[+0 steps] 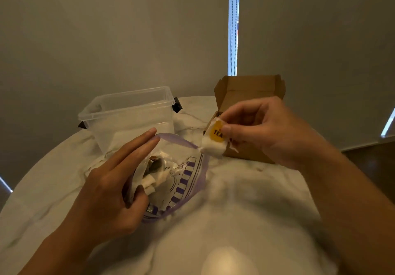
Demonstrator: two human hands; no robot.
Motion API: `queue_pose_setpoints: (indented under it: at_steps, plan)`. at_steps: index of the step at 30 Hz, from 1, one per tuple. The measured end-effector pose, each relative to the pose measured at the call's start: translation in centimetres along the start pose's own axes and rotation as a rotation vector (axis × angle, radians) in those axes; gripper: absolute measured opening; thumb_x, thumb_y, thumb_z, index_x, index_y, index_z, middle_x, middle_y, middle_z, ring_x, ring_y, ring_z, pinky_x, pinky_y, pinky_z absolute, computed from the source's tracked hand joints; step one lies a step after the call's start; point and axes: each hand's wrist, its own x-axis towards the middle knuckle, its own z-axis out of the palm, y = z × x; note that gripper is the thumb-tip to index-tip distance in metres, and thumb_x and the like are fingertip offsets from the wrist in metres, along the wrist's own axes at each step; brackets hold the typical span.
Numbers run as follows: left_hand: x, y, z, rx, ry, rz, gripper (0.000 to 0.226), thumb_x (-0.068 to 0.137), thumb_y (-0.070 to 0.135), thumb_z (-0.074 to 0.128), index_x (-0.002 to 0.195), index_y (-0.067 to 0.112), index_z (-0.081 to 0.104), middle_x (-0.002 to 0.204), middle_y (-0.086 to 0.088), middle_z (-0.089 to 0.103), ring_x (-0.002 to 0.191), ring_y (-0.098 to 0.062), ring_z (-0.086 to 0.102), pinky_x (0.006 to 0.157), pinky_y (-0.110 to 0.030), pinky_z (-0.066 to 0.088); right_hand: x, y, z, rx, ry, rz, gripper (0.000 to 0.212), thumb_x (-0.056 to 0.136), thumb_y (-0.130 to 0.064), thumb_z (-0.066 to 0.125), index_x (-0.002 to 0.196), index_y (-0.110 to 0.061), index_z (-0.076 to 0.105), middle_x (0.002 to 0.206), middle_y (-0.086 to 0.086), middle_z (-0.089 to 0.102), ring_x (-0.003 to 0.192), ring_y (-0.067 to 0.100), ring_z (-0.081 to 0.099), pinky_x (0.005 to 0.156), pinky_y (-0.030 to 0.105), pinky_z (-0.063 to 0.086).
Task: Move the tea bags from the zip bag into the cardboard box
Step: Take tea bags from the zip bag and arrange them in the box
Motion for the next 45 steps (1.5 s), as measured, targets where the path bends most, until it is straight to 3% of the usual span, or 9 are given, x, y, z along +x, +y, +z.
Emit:
queue_pose_setpoints:
  at_steps: [3, 6, 8, 16, 23, 30, 34, 37, 45]
  plan:
    - [0.1, 0.1, 0.2, 0.041, -0.002, -0.014, 0.077, 0.076, 0.026, 0.051, 0.151, 0.019, 0.039, 0.158, 0.009, 0.035, 0.089, -0.046, 0.067, 0.079, -0.037, 0.061, 1.4, 0.3, -4.3, -0.038, 0.151, -0.027, 0.019, 0.071, -0.014, 0.072, 0.088, -0.009, 0.072, 0.077, 0.006, 0.074, 0.066, 0.015, 0.067, 0.059, 0.022, 0.054]
    - [0.2, -0.1, 0.3, 0.024, -0.021, 0.002, 0.078, 0.075, 0.025, 0.049, 0.152, 0.019, 0.037, 0.158, 0.008, 0.035, 0.132, -0.018, 0.052, 0.101, -0.016, 0.045, 4.1, 2.3, -7.7, -0.290, 0.256, 0.052, 0.009, 0.076, -0.012, 0.075, 0.085, -0.014, 0.073, 0.074, 0.003, 0.074, 0.062, 0.013, 0.066, 0.061, 0.027, 0.054]
    - [0.3, -0.1, 0.4, 0.010, -0.024, -0.004, 0.077, 0.075, 0.024, 0.049, 0.152, 0.017, 0.037, 0.158, 0.007, 0.036, 0.134, -0.009, 0.047, 0.103, -0.011, 0.040, 5.8, 4.3, -8.9, -0.460, 0.282, 0.134, 0.009, 0.080, -0.010, 0.076, 0.083, -0.018, 0.072, 0.075, 0.001, 0.072, 0.061, 0.011, 0.065, 0.063, 0.033, 0.055]
    - [0.4, -0.2, 0.4, -0.010, -0.011, 0.000, 0.077, 0.076, 0.023, 0.049, 0.152, 0.020, 0.037, 0.156, 0.006, 0.038, 0.140, -0.013, 0.042, 0.109, -0.020, 0.039, 9.8, 8.4, -7.6, -0.841, -0.023, 0.323, 0.007, 0.084, -0.017, 0.074, 0.091, -0.018, 0.073, 0.091, -0.001, 0.068, 0.085, 0.016, 0.066, 0.072, 0.029, 0.057]
    - [0.3, -0.1, 0.4, -0.007, -0.004, -0.010, 0.075, 0.077, 0.023, 0.049, 0.151, 0.020, 0.039, 0.156, 0.007, 0.038, 0.139, -0.012, 0.043, 0.107, -0.019, 0.041, 11.4, 9.7, -6.4, -0.985, 0.008, 0.345, 0.009, 0.085, -0.015, 0.073, 0.094, -0.015, 0.072, 0.096, 0.001, 0.063, 0.086, 0.016, 0.060, 0.063, 0.023, 0.048]
    - [0.1, 0.1, 0.3, 0.041, -0.026, -0.044, 0.078, 0.075, 0.025, 0.049, 0.152, 0.020, 0.037, 0.157, 0.009, 0.037, 0.089, -0.042, 0.067, 0.084, -0.031, 0.057, 11.2, 9.9, -6.3, -1.108, 0.106, 0.286, 0.011, 0.082, -0.014, 0.075, 0.092, -0.013, 0.070, 0.097, 0.006, 0.064, 0.086, 0.018, 0.060, 0.066, 0.027, 0.048]
    - [0.1, -0.1, 0.2, 0.024, -0.032, -0.032, 0.079, 0.074, 0.021, 0.049, 0.152, 0.018, 0.036, 0.158, 0.009, 0.035, 0.135, -0.009, 0.046, 0.101, -0.014, 0.045, 9.8, 7.9, -5.7, -1.140, 0.248, 0.103, 0.007, 0.084, -0.013, 0.073, 0.091, -0.010, 0.072, 0.094, 0.007, 0.067, 0.085, 0.018, 0.061, 0.065, 0.027, 0.044]
    - [0.1, -0.1, 0.2, 0.014, -0.028, -0.049, 0.080, 0.074, 0.022, 0.049, 0.153, 0.020, 0.034, 0.158, 0.010, 0.035, 0.141, -0.007, 0.039, 0.107, -0.021, 0.042, 6.4, 4.7, -3.2, -0.977, 0.320, -0.059, 0.005, 0.084, -0.017, 0.074, 0.089, -0.016, 0.075, 0.083, -0.002, 0.069, 0.075, 0.009, 0.062, 0.062, 0.019, 0.045]
    - [0.2, 0.2, 0.2, 0.021, 0.001, -0.066, 0.079, 0.073, 0.021, 0.049, 0.151, 0.011, 0.038, 0.157, 0.001, 0.038, 0.142, -0.016, 0.039, 0.108, -0.039, 0.046, -0.5, 0.9, 7.6, -0.801, -0.244, -0.235, 0.018, 0.087, -0.023, 0.071, 0.104, -0.027, 0.073, 0.094, -0.011, 0.070, 0.081, 0.000, 0.064, 0.074, 0.015, 0.054]
